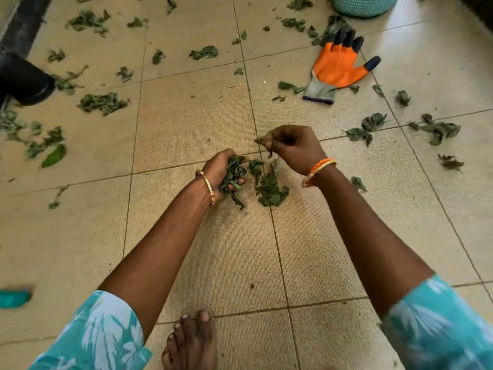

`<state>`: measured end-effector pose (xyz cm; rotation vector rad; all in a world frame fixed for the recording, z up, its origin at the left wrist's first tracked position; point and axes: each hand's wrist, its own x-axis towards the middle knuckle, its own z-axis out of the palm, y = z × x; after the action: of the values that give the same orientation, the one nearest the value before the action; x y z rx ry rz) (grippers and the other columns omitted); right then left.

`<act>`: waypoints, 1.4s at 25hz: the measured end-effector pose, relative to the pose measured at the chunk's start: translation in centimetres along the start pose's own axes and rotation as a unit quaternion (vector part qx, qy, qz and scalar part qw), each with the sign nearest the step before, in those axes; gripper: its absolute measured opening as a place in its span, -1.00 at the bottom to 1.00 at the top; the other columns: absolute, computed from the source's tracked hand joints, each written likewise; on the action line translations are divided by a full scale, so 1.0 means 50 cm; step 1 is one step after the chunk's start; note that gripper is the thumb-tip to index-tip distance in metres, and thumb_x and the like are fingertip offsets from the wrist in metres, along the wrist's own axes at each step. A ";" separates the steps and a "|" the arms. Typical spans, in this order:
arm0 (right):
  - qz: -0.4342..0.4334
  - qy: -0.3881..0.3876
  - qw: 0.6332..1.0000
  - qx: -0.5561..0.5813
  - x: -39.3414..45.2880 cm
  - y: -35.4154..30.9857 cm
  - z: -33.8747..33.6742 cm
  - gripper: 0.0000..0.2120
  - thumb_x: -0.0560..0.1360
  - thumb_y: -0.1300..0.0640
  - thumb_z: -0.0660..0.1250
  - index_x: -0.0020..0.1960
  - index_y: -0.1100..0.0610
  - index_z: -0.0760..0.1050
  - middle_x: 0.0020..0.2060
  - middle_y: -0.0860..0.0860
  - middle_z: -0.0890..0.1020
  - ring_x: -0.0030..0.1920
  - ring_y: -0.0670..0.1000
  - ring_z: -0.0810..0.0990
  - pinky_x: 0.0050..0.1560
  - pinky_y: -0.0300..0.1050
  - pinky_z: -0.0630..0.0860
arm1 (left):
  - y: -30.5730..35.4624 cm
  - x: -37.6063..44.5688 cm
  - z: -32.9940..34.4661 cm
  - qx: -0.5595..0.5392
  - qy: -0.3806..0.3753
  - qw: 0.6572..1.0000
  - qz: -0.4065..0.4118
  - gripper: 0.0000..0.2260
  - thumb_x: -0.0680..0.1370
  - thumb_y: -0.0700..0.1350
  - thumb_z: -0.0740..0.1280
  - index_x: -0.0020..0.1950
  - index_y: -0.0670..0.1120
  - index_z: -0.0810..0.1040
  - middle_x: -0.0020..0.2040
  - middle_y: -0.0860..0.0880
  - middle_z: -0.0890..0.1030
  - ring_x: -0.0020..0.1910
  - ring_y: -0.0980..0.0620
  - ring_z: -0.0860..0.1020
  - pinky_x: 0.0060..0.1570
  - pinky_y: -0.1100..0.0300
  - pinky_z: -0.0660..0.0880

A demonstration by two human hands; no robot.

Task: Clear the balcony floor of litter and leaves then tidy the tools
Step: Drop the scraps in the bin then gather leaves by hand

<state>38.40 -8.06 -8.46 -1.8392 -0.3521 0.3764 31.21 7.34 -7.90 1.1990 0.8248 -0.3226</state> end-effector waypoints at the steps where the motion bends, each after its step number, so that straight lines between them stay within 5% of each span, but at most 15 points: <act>1: 0.013 -0.042 0.999 0.018 -0.026 -0.012 -0.004 -0.94 0.47 0.31 0.35 -0.08 0.22 0.59 -0.23 0.02 0.63 -0.29 -0.20 0.56 -0.26 -0.40 0.49 | 0.002 -0.001 0.002 -0.007 -0.030 1.000 0.002 -0.69 0.65 -0.08 0.03 0.00 -0.18 0.51 -0.44 -0.03 0.54 -0.64 0.11 0.39 -0.70 0.40 0.22; 5: 0.011 -0.049 0.998 -0.035 -0.091 -0.014 0.022 -0.82 0.42 0.26 0.43 -0.23 0.00 0.54 -0.28 -0.02 0.63 -0.27 -0.15 0.57 -0.19 -0.30 0.53 | 0.001 -0.015 0.005 0.019 -0.184 0.983 -0.016 -0.78 0.64 -0.10 0.09 -0.11 -0.14 0.44 -0.35 -0.03 0.53 -0.57 0.13 0.44 -0.62 0.35 0.36; 9: 0.030 0.102 0.992 -0.063 -0.090 -0.015 0.038 -0.87 0.40 0.23 0.46 -0.22 0.08 0.53 -0.36 -0.11 0.57 -0.37 -0.24 0.50 -0.29 -0.31 0.47 | 0.000 -0.003 -0.016 0.037 -0.136 0.990 0.002 -0.81 0.61 -0.12 0.14 -0.15 -0.14 0.43 -0.41 0.00 0.54 -0.58 0.14 0.42 -0.63 0.36 0.34; 11: 0.055 0.083 0.984 -0.149 -0.083 -0.017 0.029 -0.89 0.44 0.19 0.41 -0.03 0.09 0.55 -0.12 -0.04 0.60 -0.14 -0.13 0.54 -0.12 -0.16 0.52 | 0.008 0.009 -0.050 -0.011 -0.092 0.996 0.007 -0.81 0.60 -0.12 0.17 -0.21 -0.12 0.41 -0.46 0.01 0.52 -0.61 0.13 0.40 -0.64 0.36 0.31; 13: 0.100 -0.028 0.955 -0.277 -0.090 -0.007 0.042 -0.55 0.41 0.12 0.43 0.28 0.05 0.43 0.24 0.09 0.44 0.20 0.06 0.43 0.14 -0.02 0.47 | 0.014 0.020 -0.091 -0.064 -0.053 0.997 -0.001 -0.78 0.57 -0.10 0.21 -0.28 -0.07 0.38 -0.46 0.02 0.45 -0.60 0.13 0.36 -0.64 0.37 0.30; 16: 0.101 -0.093 0.915 -0.379 -0.130 0.021 0.101 -0.37 0.45 0.20 0.37 0.46 0.00 0.23 0.42 0.10 0.23 0.34 0.17 0.24 0.30 0.03 0.32 | 0.009 0.030 -0.125 -0.102 -0.046 0.994 -0.021 -0.75 0.52 -0.09 0.23 -0.36 -0.01 0.30 -0.45 0.04 0.33 -0.60 0.12 0.29 -0.64 0.37 0.25; 22: -0.019 0.076 0.946 -0.314 -0.157 0.052 0.107 -0.79 0.43 0.35 0.36 0.04 0.25 0.63 -0.03 0.20 0.61 -0.03 0.14 0.59 -0.04 -0.19 0.43 | -0.019 0.036 -0.123 -0.124 -0.101 0.985 -0.070 -0.81 0.48 -0.14 0.19 -0.29 -0.02 0.22 -0.24 -0.12 0.62 -0.62 0.10 0.36 -0.59 0.40 0.13; 25: 0.022 0.125 0.968 -0.218 -0.144 0.002 0.063 -0.83 0.42 0.38 0.37 -0.04 0.23 0.66 -0.12 0.12 0.68 -0.18 -0.09 0.61 -0.10 -0.33 0.52 | -0.023 0.034 -0.112 -0.136 -0.092 0.983 -0.081 -0.84 0.49 -0.15 0.19 -0.28 -0.03 0.28 -0.39 -0.04 0.57 -0.52 0.06 0.52 -0.59 0.39 0.14; 30: 0.095 -0.020 0.990 0.101 -0.117 -0.079 0.039 -0.74 0.43 0.44 0.33 0.12 0.36 0.52 -0.23 0.06 0.64 -0.28 -0.16 0.64 -0.20 -0.34 0.57 | -0.018 0.017 -0.086 -0.091 -0.128 0.985 -0.070 -0.86 0.52 -0.19 0.14 -0.25 -0.11 0.35 -0.40 -0.06 0.54 -0.49 0.04 0.55 -0.68 0.41 0.15; 32: 0.097 -0.034 0.991 0.083 -0.108 -0.074 0.066 -0.80 0.41 0.41 0.38 0.04 0.36 0.55 -0.22 0.13 0.64 -0.26 -0.09 0.64 -0.20 -0.27 0.60 | -0.018 0.011 -0.080 -0.045 -0.154 0.985 -0.063 -0.87 0.52 -0.19 0.13 -0.20 -0.15 0.41 -0.34 -0.09 0.54 -0.47 0.06 0.50 -0.68 0.40 0.19; 35: 0.067 0.009 0.996 -0.066 -0.105 -0.039 0.108 -0.84 0.36 0.27 0.48 -0.15 0.13 0.53 -0.28 -0.03 0.62 -0.23 -0.10 0.59 -0.20 -0.29 0.52 | -0.021 0.000 -0.081 -0.045 -0.176 0.980 -0.082 -0.84 0.52 -0.19 0.11 -0.16 -0.18 0.46 -0.32 -0.10 0.50 -0.52 0.09 0.44 -0.70 0.43 0.23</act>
<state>31.23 -5.06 -7.68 -1.9999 -0.2456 0.4380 28.97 10.65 -9.10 0.9542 0.6214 -0.6076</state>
